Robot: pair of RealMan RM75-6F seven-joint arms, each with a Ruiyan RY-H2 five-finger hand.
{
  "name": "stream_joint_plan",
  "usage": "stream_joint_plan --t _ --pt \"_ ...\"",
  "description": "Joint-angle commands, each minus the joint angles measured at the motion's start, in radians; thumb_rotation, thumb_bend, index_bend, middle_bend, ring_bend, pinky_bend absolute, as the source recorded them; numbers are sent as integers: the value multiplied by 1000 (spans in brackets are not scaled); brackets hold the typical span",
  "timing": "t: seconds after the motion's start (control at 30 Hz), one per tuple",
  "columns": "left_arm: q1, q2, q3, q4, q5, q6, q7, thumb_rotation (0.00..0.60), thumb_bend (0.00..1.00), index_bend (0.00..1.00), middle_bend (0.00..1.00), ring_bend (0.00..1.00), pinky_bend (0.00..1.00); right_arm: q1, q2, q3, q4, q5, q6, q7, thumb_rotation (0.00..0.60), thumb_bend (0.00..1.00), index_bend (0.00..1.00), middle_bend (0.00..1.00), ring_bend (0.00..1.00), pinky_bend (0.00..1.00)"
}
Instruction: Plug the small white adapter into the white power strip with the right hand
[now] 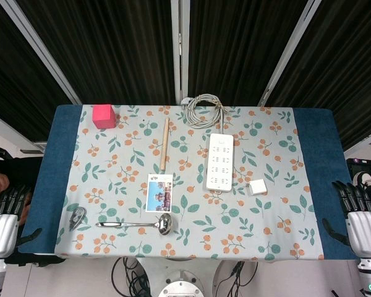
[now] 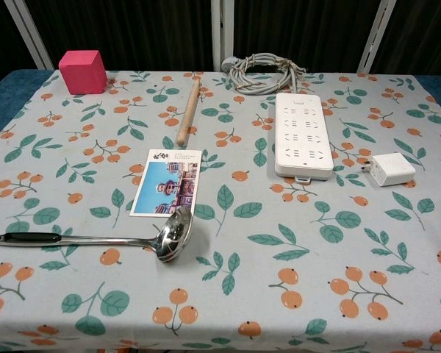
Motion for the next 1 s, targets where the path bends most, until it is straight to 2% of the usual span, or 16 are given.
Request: stream_joint_plan --t 0.03,0.23,0.33,0.4,0.57,0.7,0.87,1.0 --pt "-4 0 -4 -1 -7 -9 2 600 0 40 0 0 0 -1 1 0 -2 -3 -6 -7 600 201 0 89 0 0" --pt "-6 -5 -2 -3 3 -7 6 600 0 40 0 0 0 17 -11 7 3 -16 -39 -21 600 103 0 109 0 0" --pt "-1 -4 -2 -3 3 1 2 600 0 40 0 0 0 57 -51 16 31 -30 -91 -49 600 20 0 138 0 0" --pt "1 -4 -2 -3 4 4 -1 600 0 40 0 0 0 94 -92 34 61 -27 -135 -75 600 3 26 165 0 0" --pt "-1 -3 -2 -1 1 -3 -8 600 0 40 0 0 0 186 -188 81 145 28 -270 -159 600 0 184 195 0 0" --pt "-6 -4 -6 1 -6 -15 -12 600 0 40 0 0 0 258 -270 111 236 79 -378 -190 600 17 257 200 11 8" --pt "-14 -6 -11 2 -17 -33 -12 600 0 40 0 0 0 317 -364 126 355 95 -438 -184 600 37 376 230 35 13" --pt "-18 -6 -13 3 -26 -45 -12 600 0 40 0 0 0 347 -427 127 441 95 -457 -162 600 53 420 246 48 15"
